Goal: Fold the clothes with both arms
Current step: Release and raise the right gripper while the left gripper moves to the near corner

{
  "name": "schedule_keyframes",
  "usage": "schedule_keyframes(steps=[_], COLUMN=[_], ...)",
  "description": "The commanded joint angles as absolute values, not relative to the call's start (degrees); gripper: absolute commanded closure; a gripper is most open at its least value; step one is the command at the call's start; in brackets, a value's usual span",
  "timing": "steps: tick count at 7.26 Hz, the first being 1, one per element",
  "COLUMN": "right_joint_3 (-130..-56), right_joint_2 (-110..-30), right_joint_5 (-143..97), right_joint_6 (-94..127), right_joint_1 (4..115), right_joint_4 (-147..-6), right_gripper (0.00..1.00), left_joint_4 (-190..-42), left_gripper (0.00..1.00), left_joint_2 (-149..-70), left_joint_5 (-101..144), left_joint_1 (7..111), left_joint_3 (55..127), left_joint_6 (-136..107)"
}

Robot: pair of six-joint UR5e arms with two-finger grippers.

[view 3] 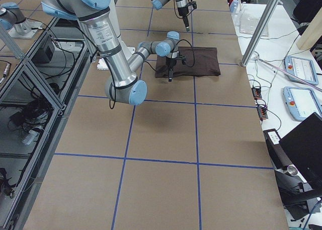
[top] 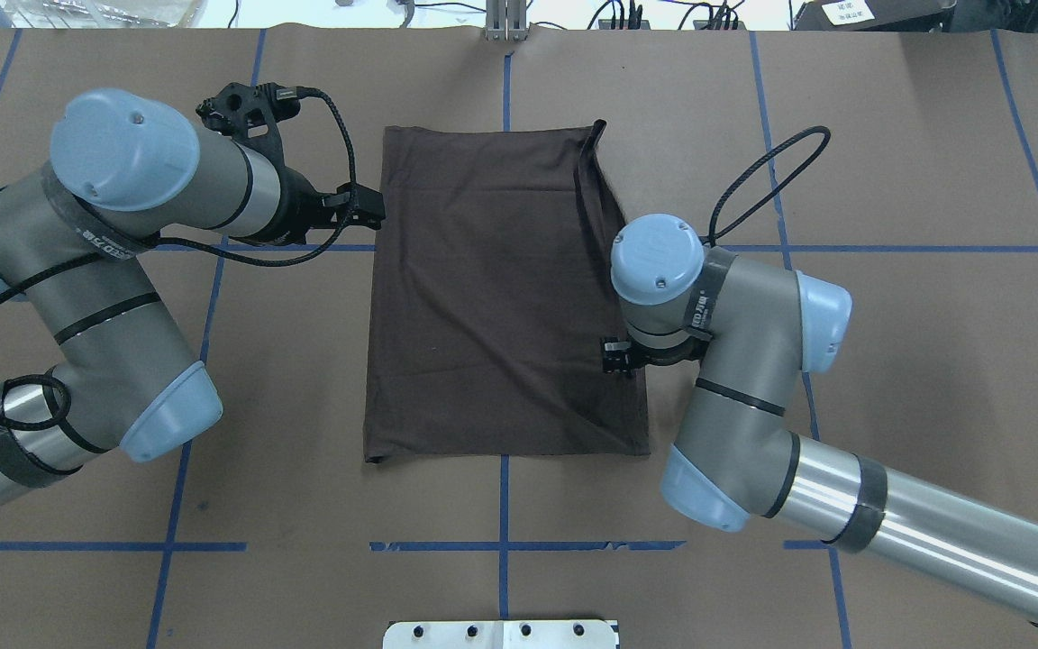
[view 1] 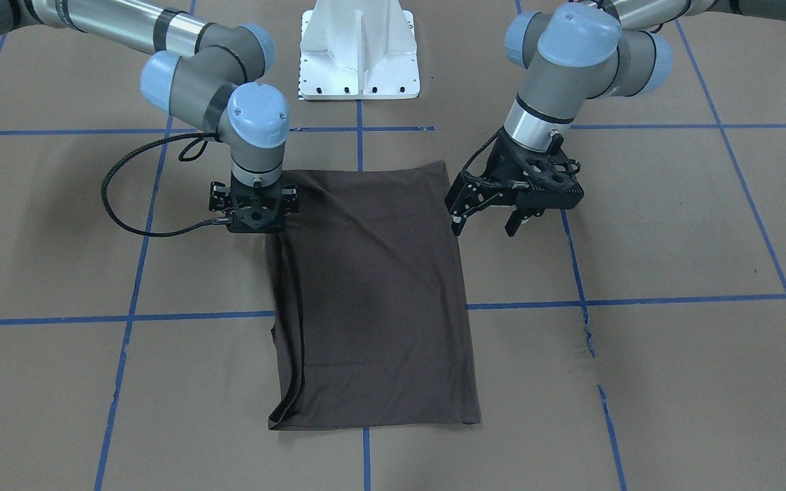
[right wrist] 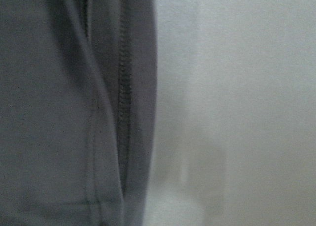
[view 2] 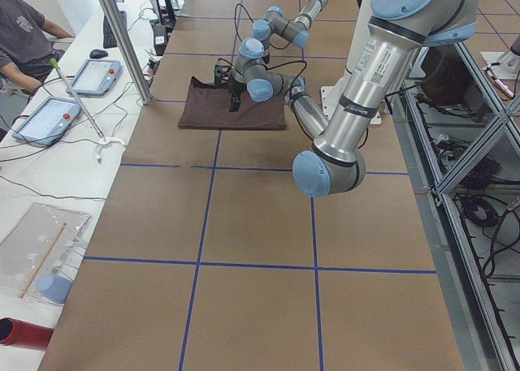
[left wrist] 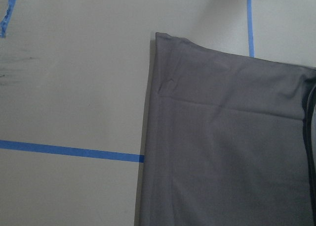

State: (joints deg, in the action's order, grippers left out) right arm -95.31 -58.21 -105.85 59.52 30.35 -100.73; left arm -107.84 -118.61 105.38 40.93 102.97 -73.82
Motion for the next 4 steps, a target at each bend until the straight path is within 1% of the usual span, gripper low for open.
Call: schedule_keyframes(steps=[1, 3, 4], right_joint_3=[-101.58, -101.95, -102.21], right_joint_2=[-64.93, -61.55, -58.74], right_joint_5=[-105.91, -109.40, -109.60], right_joint_6=[55.05, 55.10, 56.06], right_joint_1=[32.60, 35.23, 35.51], right_joint_4=[-100.72, -100.03, -99.76], right_gripper=[0.00, 0.00, 0.00], left_joint_4=[-107.84, -107.93, -108.71], left_gripper=[0.00, 0.00, 0.00], left_joint_2=[-118.65, -118.57, -117.78], left_joint_5=[105.38, 105.47, 105.38], left_joint_1=[40.87, 40.87, 38.87], left_joint_3=[103.01, 103.09, 103.27], left_joint_6=[-74.18, -74.70, -79.49])
